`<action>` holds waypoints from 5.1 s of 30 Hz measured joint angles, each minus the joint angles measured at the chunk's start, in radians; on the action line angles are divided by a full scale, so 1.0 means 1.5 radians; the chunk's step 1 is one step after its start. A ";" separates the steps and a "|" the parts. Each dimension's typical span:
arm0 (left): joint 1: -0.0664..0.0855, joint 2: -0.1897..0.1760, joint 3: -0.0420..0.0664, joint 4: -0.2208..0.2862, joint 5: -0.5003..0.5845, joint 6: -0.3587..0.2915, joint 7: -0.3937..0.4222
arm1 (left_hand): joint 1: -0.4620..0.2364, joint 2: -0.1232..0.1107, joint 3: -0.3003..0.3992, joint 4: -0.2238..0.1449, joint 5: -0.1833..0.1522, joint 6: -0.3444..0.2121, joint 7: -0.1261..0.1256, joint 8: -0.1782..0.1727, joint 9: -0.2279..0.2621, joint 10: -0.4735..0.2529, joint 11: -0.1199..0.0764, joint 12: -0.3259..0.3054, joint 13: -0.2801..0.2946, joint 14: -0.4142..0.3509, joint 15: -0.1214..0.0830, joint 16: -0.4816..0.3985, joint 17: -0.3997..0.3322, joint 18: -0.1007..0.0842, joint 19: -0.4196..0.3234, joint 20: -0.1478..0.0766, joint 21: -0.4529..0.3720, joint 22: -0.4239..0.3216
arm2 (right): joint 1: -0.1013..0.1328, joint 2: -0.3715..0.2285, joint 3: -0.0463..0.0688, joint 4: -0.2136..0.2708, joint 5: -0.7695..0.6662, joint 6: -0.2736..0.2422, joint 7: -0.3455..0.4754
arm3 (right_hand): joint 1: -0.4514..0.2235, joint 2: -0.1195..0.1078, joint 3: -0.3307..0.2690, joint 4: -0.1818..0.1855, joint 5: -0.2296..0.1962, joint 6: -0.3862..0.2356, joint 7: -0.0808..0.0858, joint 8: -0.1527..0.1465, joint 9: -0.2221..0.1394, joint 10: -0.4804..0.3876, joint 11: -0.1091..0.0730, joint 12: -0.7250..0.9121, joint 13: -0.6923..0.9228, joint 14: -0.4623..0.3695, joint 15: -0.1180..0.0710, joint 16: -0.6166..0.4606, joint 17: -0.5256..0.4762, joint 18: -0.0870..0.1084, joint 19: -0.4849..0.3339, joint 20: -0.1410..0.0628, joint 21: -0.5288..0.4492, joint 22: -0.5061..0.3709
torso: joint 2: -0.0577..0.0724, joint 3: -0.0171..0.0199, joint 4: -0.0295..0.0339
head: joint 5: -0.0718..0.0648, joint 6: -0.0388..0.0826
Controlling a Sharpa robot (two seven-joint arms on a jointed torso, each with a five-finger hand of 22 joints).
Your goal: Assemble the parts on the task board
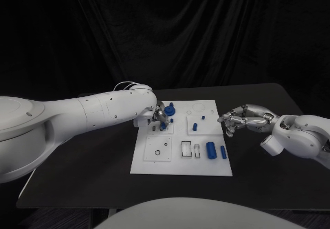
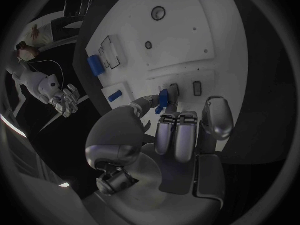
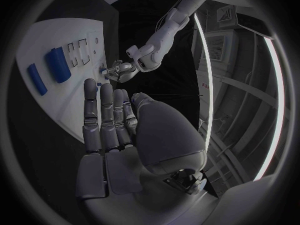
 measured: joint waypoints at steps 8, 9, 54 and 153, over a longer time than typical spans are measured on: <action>0.000 -0.029 0.000 0.022 0.000 -0.023 -0.002 | -0.017 0.002 0.014 -0.005 -0.061 -0.006 -0.001 0.000 0.015 0.000 0.000 0.000 0.000 0.000 0.000 0.000 0.000 0.000 0.001 -0.001 0.000 0.002 | -0.001 -0.003 0.000 0.000 -0.003 0.004 -0.004 | 0.000 0.000 0.000 0.000 0.000 -0.002 0.002 0.000 0.000 0.000 0.000 0.000 -0.002 -0.003 0.002 0.000 -0.001 0.000 -0.001 0.001 -0.003 0.000 | 0.000 0.0000 0.0003 | 0.004 0.000; 0.000 -0.031 0.000 0.025 0.000 -0.026 -0.002 | -0.019 0.004 0.014 -0.001 -0.070 -0.006 -0.001 0.000 0.016 0.000 0.000 0.000 0.000 0.000 0.000 0.000 0.000 0.000 0.001 -0.001 0.000 0.002 | -0.001 -0.003 0.000 0.000 -0.003 0.005 -0.004 | 0.000 0.000 0.000 0.000 0.000 -0.002 0.002 0.000 0.000 0.000 0.000 0.000 -0.003 -0.003 0.002 0.000 -0.002 0.000 -0.001 0.001 -0.003 -0.001 | 0.000 0.0000 0.0004 | 0.005 0.000; -0.019 -0.044 0.002 0.040 -0.002 -0.057 -0.004 | -0.049 0.011 -0.055 0.097 -0.179 -0.007 0.003 -0.043 0.010 0.000 0.000 0.000 0.000 0.000 0.000 0.000 0.000 0.000 0.006 0.004 -0.011 0.006 | -0.004 -0.006 0.000 0.000 -0.006 0.025 -0.016 | -0.003 0.003 0.000 0.000 -0.003 -0.004 0.001 0.000 0.000 -0.005 0.005 -0.002 -0.010 -0.010 0.004 0.000 -0.007 0.000 -0.006 0.006 -0.010 -0.003 | 0.000 0.0013 -0.0009 | 0.016 0.000; -0.027 -0.065 0.001 0.050 0.000 -0.084 0.025 | -0.035 0.017 -0.242 0.197 -0.285 0.013 0.004 -0.048 0.071 0.000 0.005 -0.008 0.000 0.000 0.005 0.000 0.000 0.000 0.009 0.004 -0.034 0.030 | -0.006 -0.006 0.000 -0.005 -0.006 0.068 -0.078 | -0.038 0.020 -0.002 0.002 -0.029 -0.018 0.006 0.003 -0.003 -0.017 0.012 -0.005 -0.039 -0.039 0.013 0.000 -0.034 0.000 -0.018 0.013 -0.037 -0.018 | -0.001 0.0006 -0.0013 | 0.018 0.000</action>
